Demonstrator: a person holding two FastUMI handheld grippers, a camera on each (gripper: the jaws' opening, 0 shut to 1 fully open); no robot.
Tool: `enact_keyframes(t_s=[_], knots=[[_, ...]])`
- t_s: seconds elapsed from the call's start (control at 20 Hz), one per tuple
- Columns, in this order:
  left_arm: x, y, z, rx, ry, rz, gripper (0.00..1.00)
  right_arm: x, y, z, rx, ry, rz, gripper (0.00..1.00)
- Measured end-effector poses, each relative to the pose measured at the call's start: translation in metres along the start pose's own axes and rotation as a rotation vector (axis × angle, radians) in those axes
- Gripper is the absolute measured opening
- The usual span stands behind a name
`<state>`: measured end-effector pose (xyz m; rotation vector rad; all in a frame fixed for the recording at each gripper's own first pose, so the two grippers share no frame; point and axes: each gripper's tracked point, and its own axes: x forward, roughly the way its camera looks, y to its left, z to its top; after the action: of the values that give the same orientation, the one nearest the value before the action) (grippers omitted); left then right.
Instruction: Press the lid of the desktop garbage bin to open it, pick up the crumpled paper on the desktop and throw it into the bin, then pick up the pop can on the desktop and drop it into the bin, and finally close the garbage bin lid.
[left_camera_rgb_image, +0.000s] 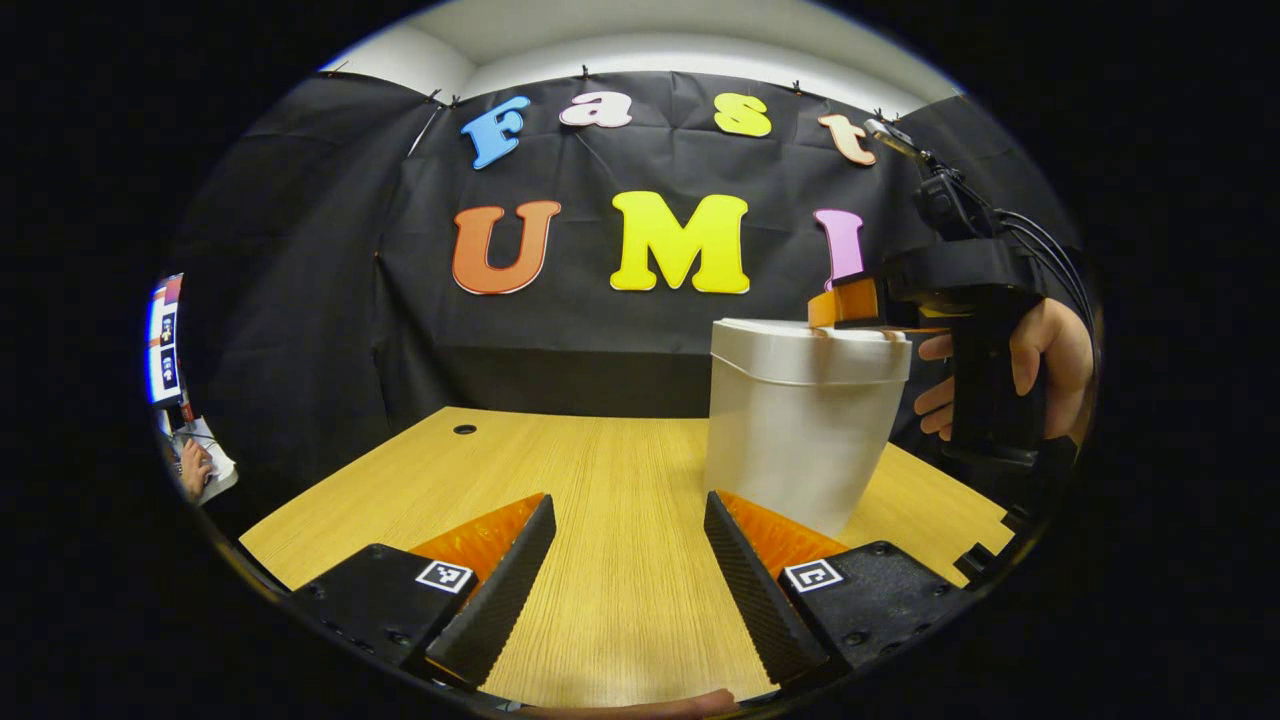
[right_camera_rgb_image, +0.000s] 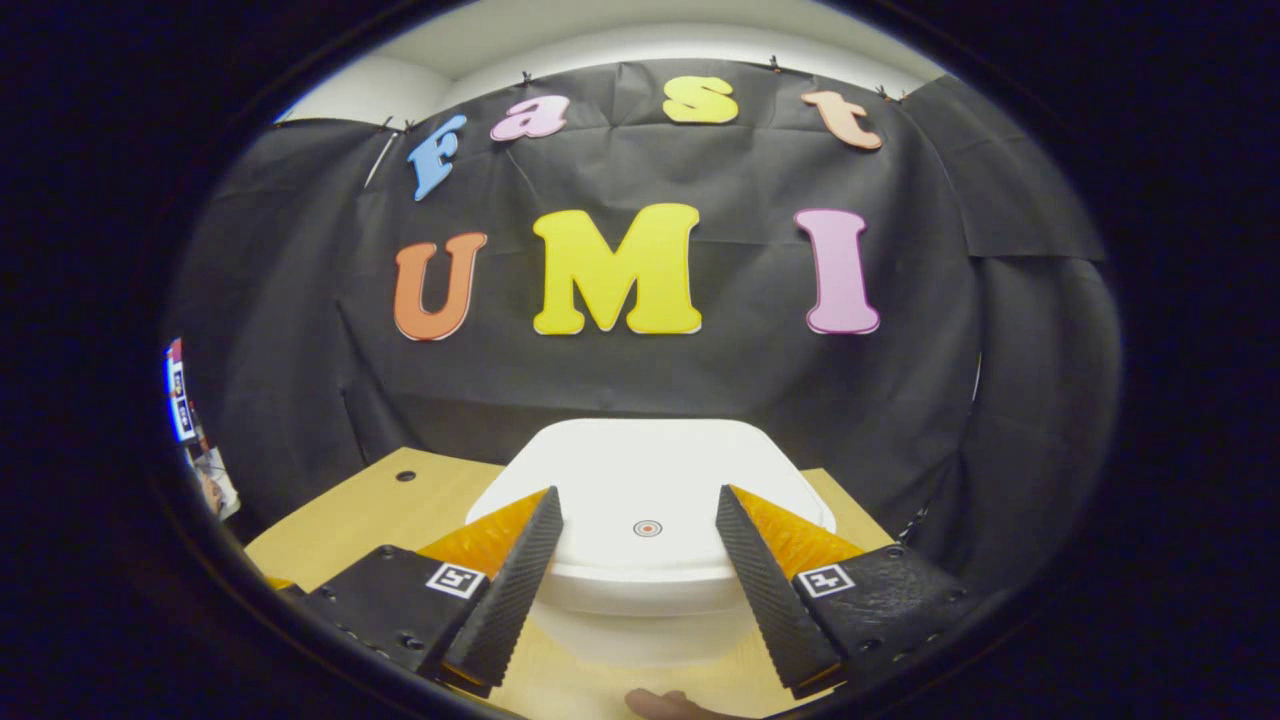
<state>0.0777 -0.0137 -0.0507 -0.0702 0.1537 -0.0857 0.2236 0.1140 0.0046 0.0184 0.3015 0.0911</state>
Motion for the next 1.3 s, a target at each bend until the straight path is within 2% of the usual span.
enact_keyframes(t_s=[0.1, 0.3, 0.45, 0.6, 0.65, 0.7, 0.75, 1.0, 1.15, 1.3], knots=[[-0.004, 0.004, 0.003, 0.01, 0.0, 0.015, 0.97, 0.0, -0.001, -0.007, 0.05, 0.017, 0.017, 0.98], [-0.014, 0.002, 0.017, 0.001, -0.038, 0.006, 0.97, -0.003, 0.003, 0.001, -0.023, -0.118, 0.022, 0.97], [-0.021, 0.002, 0.024, 0.006, -0.074, 0.006, 0.96, -0.014, -0.003, 0.001, 0.048, -0.203, 0.027, 0.96], [-0.019, 0.004, 0.026, 0.023, -0.095, 0.014, 0.96, -0.031, -0.007, -0.008, 0.036, -0.3, -0.003, 0.95], [-0.018, 0.005, 0.024, 0.033, -0.093, 0.016, 0.97, -0.037, -0.004, -0.014, 0.02, -0.322, 0.012, 0.94], [-0.017, 0.006, 0.022, 0.04, -0.09, 0.024, 0.97, -0.037, -0.003, -0.026, -0.002, -0.319, 0.016, 0.96], [-0.018, 0.006, 0.022, 0.041, -0.092, 0.029, 0.97, -0.044, -0.004, -0.031, -0.024, -0.301, 0.004, 0.94], [-0.021, -0.006, 0.024, 0.028, -0.106, 0.018, 0.97, -0.092, -0.008, -0.077, -0.062, -0.288, -0.021, 0.95], [-0.028, -0.012, 0.028, 0.029, -0.129, 0.015, 0.96, -0.114, -0.002, -0.101, -0.075, -0.245, 0.012, 0.94], [-0.038, -0.004, 0.032, 0.052, -0.167, 0.043, 0.96, -0.133, -0.002, -0.113, -0.093, -0.217, 0.02, 0.94]])
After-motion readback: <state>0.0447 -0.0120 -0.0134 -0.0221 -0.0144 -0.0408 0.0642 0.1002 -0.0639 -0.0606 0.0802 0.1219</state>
